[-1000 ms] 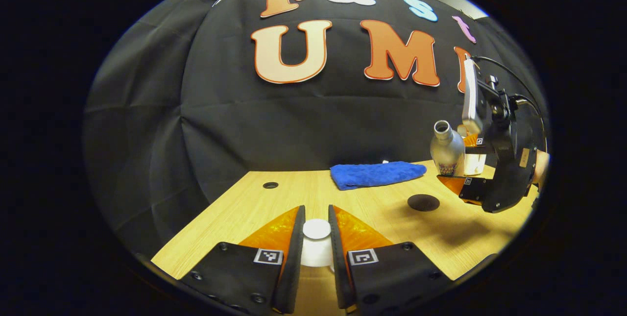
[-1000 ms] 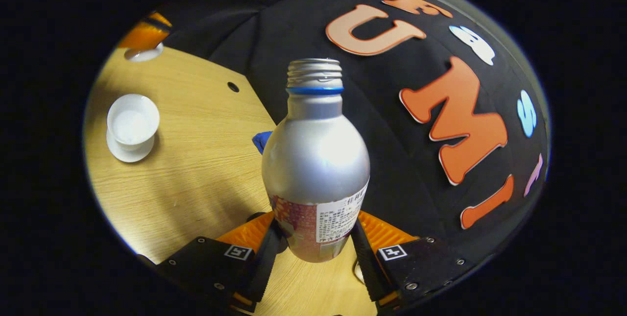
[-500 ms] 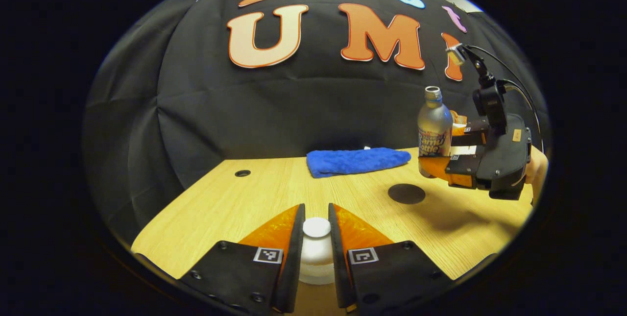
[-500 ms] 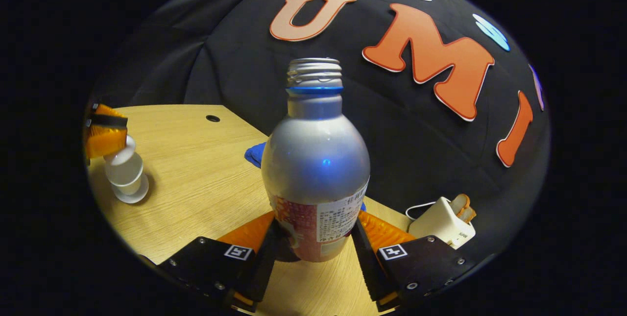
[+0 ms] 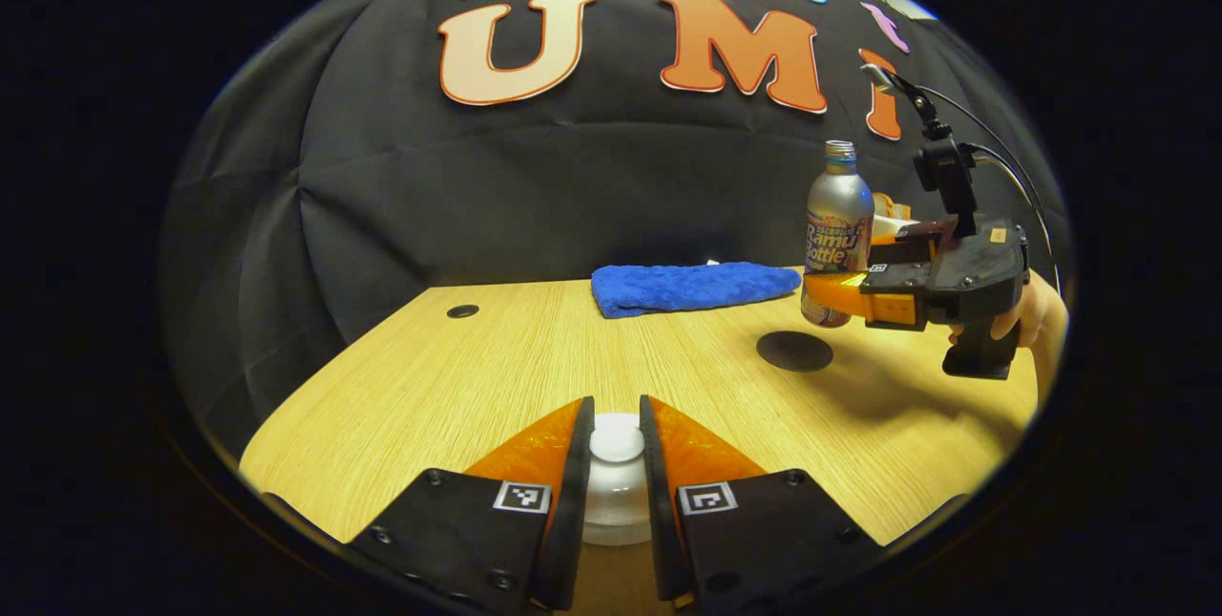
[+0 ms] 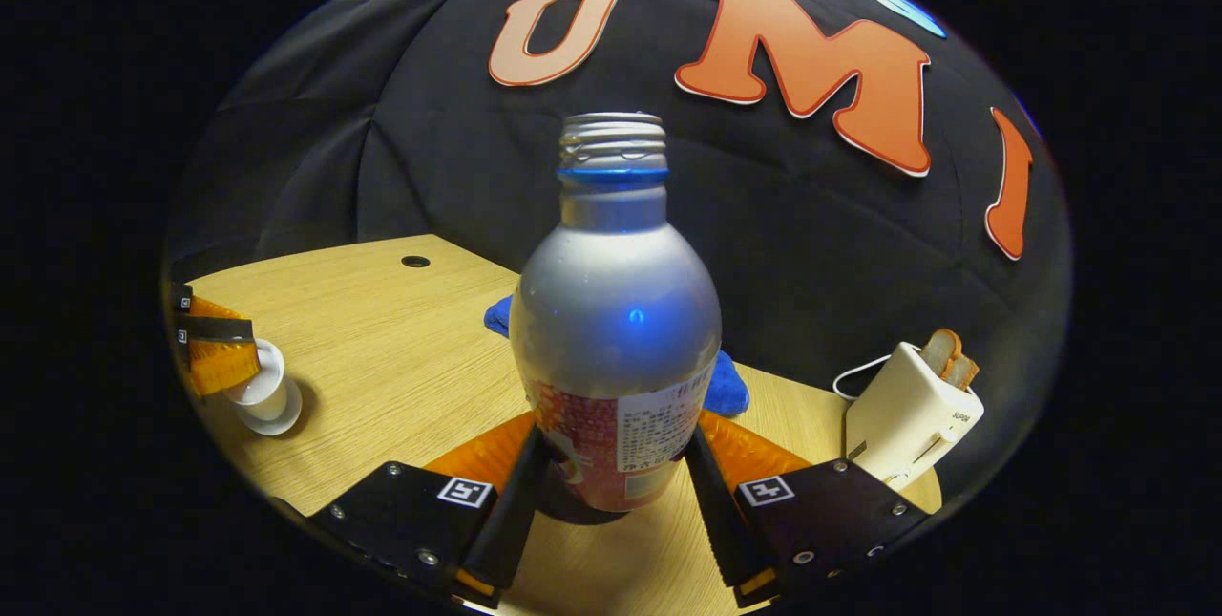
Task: Open the teacup lid with one hand, grasp the water bottle and pour water into the teacup with the other hand; after pouring, place the water bottle on the coaster and then close the teacup lid.
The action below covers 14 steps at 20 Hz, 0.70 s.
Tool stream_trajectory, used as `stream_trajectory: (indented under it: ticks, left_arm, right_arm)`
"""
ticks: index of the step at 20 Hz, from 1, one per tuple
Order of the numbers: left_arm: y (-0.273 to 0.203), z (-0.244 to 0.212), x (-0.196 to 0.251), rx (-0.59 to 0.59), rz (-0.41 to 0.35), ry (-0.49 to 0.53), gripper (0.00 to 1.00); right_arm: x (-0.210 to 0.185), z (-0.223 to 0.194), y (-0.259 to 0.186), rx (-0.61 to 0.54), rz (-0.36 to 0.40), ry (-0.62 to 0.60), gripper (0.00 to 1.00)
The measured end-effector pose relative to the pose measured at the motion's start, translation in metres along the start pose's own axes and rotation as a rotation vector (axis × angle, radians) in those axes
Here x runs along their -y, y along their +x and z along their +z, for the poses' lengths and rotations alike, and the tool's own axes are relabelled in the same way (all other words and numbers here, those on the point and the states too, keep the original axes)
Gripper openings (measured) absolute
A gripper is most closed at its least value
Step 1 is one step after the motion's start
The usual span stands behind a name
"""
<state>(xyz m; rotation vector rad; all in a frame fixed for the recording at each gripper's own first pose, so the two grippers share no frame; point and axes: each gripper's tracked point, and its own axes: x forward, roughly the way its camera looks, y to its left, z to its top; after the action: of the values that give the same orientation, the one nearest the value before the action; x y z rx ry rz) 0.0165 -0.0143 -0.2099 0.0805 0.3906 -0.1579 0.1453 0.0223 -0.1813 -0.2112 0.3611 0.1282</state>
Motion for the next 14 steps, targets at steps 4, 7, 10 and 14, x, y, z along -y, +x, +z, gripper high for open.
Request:
stream_trajectory:
  ticks: [4,7,10,14]
  left_arm:
    - [-0.002,0.002,0.008,0.008,-0.021,0.011,0.43]
    - [-0.008,0.014,0.010,0.041,-0.026,0.012,0.65]
    - [-0.013,0.027,0.005,0.083,-0.002,0.006,0.65]
    - [-0.019,0.038,0.003,0.121,0.009,0.003,0.73]
  right_arm:
    - [-0.003,-0.009,0.007,-0.023,0.018,0.050,0.78]
    - [-0.008,-0.015,0.014,-0.036,0.041,0.109,0.79]
    - [-0.012,-0.020,0.025,-0.054,0.046,0.153,0.78]
    - [-0.016,-0.036,0.032,-0.104,0.054,0.203,0.79]
